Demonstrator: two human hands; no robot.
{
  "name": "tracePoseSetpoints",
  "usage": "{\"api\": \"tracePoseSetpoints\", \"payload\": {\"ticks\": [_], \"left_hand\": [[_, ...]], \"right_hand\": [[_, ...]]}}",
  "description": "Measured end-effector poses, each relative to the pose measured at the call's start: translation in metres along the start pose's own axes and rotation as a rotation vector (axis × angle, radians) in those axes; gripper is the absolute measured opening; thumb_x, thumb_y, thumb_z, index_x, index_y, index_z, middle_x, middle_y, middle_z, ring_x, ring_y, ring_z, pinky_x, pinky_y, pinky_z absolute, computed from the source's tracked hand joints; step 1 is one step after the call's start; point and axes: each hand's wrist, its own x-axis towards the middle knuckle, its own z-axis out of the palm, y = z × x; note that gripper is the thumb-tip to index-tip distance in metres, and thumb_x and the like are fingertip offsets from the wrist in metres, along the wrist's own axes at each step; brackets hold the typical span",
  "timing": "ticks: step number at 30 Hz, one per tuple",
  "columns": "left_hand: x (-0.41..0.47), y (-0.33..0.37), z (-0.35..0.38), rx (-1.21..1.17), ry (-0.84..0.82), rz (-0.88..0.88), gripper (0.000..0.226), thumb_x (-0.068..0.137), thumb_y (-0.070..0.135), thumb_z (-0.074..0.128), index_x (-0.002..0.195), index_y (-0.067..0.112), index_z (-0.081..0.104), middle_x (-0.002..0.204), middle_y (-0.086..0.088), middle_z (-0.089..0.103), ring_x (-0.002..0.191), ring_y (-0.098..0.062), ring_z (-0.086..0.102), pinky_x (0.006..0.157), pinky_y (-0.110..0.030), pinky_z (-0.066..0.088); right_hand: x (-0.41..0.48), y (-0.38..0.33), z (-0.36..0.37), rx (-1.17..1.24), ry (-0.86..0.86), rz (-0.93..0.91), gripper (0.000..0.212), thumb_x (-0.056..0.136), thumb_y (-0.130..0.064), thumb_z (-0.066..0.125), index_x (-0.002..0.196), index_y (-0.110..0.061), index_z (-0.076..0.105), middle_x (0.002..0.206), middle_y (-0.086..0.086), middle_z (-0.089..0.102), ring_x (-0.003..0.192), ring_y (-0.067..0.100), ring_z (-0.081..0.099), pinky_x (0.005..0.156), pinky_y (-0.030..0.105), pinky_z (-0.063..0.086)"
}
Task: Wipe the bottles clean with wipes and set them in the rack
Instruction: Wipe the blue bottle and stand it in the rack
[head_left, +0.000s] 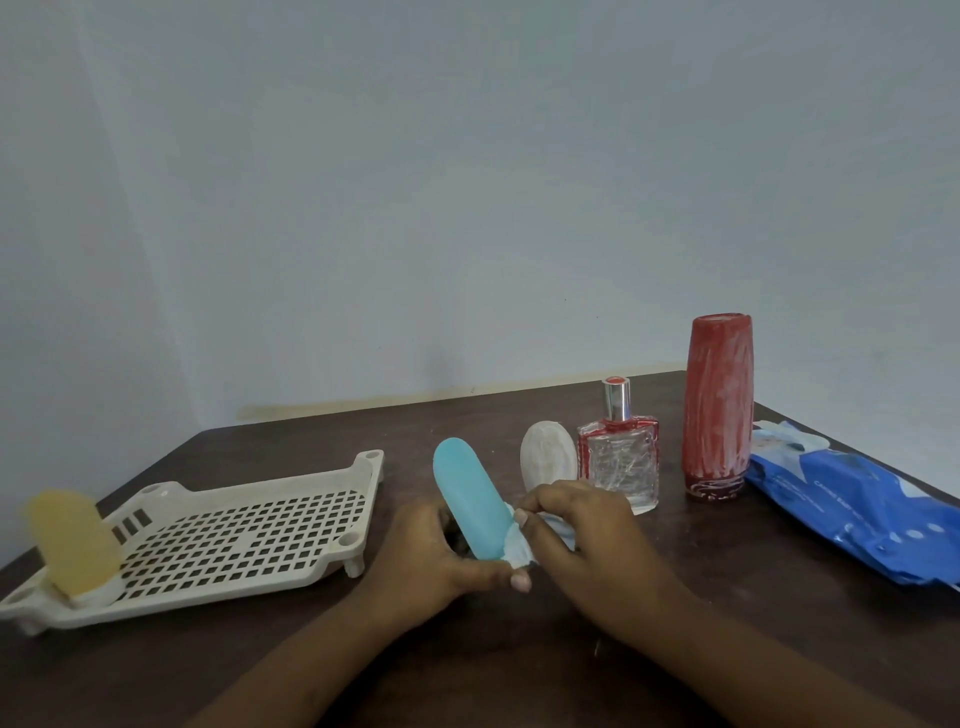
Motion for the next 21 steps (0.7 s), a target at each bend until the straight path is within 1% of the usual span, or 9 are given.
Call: {"api": "tracePoseSetpoints", "payload": {"ticks": [2, 4, 5, 8, 10, 13, 17, 19, 21], "left_hand": [[-0.0013, 0.0012, 0.0004, -0.016, 0.017, -0.002, 0.052, 0.055, 0.019, 0.091, 0.087, 0.037, 0.054, 0.080, 0.018, 0.065, 0.083, 0.015, 0.060, 0.064, -0.009, 0.049], [-0.0015, 0.0017, 0.0005, -0.037, 0.026, 0.006, 0.049, 0.050, 0.029, 0.090, 0.086, 0.036, 0.057, 0.078, 0.020, 0.068, 0.082, 0.008, 0.063, 0.063, -0.012, 0.050], [-0.0010, 0.0009, 0.0003, -0.053, 0.029, 0.003, 0.050, 0.046, 0.036, 0.089, 0.087, 0.034, 0.059, 0.079, 0.018, 0.069, 0.082, 0.004, 0.065, 0.064, -0.015, 0.052], [0.0014, -0.0037, -0.0001, -0.094, 0.013, -0.025, 0.073, 0.035, 0.056, 0.089, 0.095, 0.027, 0.059, 0.086, 0.009, 0.067, 0.084, -0.001, 0.065, 0.063, -0.018, 0.052], [0.0019, -0.0056, 0.0005, -0.115, -0.009, -0.036, 0.082, 0.034, 0.062, 0.080, 0.104, 0.025, 0.057, 0.094, 0.009, 0.065, 0.090, -0.006, 0.064, 0.068, -0.018, 0.051], [0.0019, -0.0062, 0.0017, -0.184, -0.031, -0.046, 0.080, 0.035, 0.059, 0.080, 0.105, 0.029, 0.056, 0.099, 0.010, 0.066, 0.097, -0.009, 0.063, 0.078, -0.025, 0.054], [0.0022, -0.0045, 0.0025, -0.237, -0.027, -0.032, 0.080, 0.035, 0.052, 0.085, 0.105, 0.025, 0.058, 0.099, 0.003, 0.068, 0.097, -0.015, 0.066, 0.079, -0.032, 0.057], [0.0025, -0.0036, 0.0028, -0.281, -0.005, -0.021, 0.080, 0.035, 0.046, 0.086, 0.106, 0.022, 0.058, 0.097, 0.003, 0.071, 0.096, -0.016, 0.067, 0.079, -0.033, 0.057], [0.0037, -0.0036, 0.0029, -0.349, 0.026, -0.031, 0.080, 0.036, 0.039, 0.086, 0.108, 0.019, 0.057, 0.094, 0.003, 0.072, 0.096, -0.019, 0.068, 0.076, -0.034, 0.058]], "right_hand": [[-0.0007, 0.0014, 0.0013, 0.036, -0.020, 0.006, 0.017, 0.094, -0.026, 0.054, 0.093, -0.018, 0.069, 0.084, -0.011, 0.064, 0.086, -0.001, 0.056, 0.068, 0.008, 0.041], [-0.0016, 0.0025, 0.0020, 0.072, -0.047, 0.007, 0.018, 0.094, -0.026, 0.053, 0.091, -0.019, 0.069, 0.083, -0.011, 0.064, 0.084, 0.000, 0.057, 0.066, 0.009, 0.041], [-0.0018, 0.0028, 0.0019, 0.090, -0.059, 0.003, 0.018, 0.095, -0.026, 0.052, 0.090, -0.019, 0.069, 0.082, -0.011, 0.064, 0.083, 0.001, 0.057, 0.066, 0.009, 0.041], [-0.0017, 0.0034, 0.0020, 0.129, -0.096, -0.014, 0.021, 0.095, -0.026, 0.052, 0.086, -0.017, 0.069, 0.080, -0.009, 0.065, 0.081, 0.005, 0.059, 0.066, 0.013, 0.043], [-0.0023, 0.0037, 0.0028, 0.154, -0.135, -0.003, 0.022, 0.096, -0.026, 0.051, 0.086, -0.017, 0.068, 0.079, -0.007, 0.065, 0.079, 0.006, 0.060, 0.064, 0.014, 0.045], [-0.0029, 0.0041, 0.0033, 0.206, -0.188, 0.031, 0.022, 0.096, -0.024, 0.051, 0.088, -0.012, 0.068, 0.077, -0.001, 0.065, 0.068, 0.006, 0.059, 0.059, 0.016, 0.046], [-0.0019, 0.0045, 0.0024, 0.260, -0.230, 0.082, 0.021, 0.096, -0.019, 0.051, 0.085, -0.011, 0.067, 0.069, -0.006, 0.061, 0.062, 0.002, 0.056, 0.055, 0.018, 0.045], [-0.0017, 0.0044, 0.0023, 0.255, -0.254, 0.090, 0.022, 0.094, -0.016, 0.050, 0.078, -0.014, 0.065, 0.065, -0.007, 0.059, 0.059, 0.003, 0.055, 0.053, 0.024, 0.047], [-0.0019, 0.0033, 0.0024, 0.233, -0.257, 0.086, 0.025, 0.093, -0.012, 0.051, 0.073, -0.019, 0.064, 0.062, -0.014, 0.059, 0.056, 0.002, 0.054, 0.052, 0.022, 0.046]]}}
